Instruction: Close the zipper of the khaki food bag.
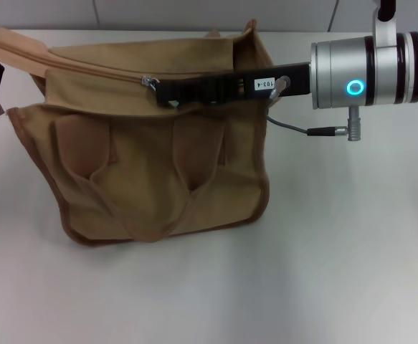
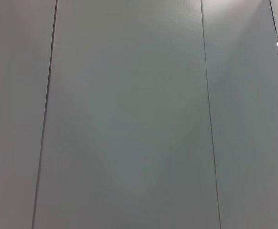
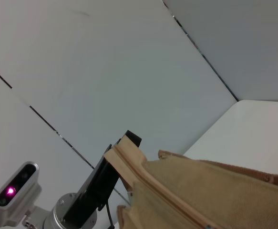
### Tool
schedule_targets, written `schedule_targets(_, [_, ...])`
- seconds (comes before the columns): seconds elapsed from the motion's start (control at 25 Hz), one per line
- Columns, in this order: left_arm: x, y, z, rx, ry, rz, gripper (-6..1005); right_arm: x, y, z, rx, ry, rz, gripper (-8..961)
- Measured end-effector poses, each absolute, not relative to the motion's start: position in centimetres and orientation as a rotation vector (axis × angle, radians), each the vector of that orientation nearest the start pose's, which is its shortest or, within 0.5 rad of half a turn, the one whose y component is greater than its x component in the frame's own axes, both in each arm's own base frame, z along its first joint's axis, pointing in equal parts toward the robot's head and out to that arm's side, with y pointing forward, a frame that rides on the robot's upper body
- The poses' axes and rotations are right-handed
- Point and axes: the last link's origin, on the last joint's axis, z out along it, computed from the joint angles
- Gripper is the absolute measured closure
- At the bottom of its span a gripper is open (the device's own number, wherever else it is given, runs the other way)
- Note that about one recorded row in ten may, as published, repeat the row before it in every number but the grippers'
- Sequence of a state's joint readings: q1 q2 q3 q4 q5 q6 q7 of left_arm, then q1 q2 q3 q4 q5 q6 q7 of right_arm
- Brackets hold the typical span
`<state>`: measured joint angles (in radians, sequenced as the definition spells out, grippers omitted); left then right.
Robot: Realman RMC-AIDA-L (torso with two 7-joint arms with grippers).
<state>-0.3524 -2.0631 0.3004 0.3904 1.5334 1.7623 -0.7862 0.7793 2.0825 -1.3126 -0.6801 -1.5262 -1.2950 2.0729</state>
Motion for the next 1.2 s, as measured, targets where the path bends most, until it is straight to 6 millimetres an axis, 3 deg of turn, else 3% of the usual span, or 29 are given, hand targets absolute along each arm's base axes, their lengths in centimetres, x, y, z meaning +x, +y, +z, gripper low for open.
schedule_targets(0.56, [-30.83, 28.07, 6.65, -1.913, -0.249, -1.151, 978, 10.57, 37.97, -5.85, -2.877, 1.133, 0.859, 943])
schedule_targets(1.2, [-30.99, 28.16, 6.70, -1.906, -0.257, -1.141, 978, 11.55, 38.11, -5.13, -2.830, 1.163, 0.902, 945])
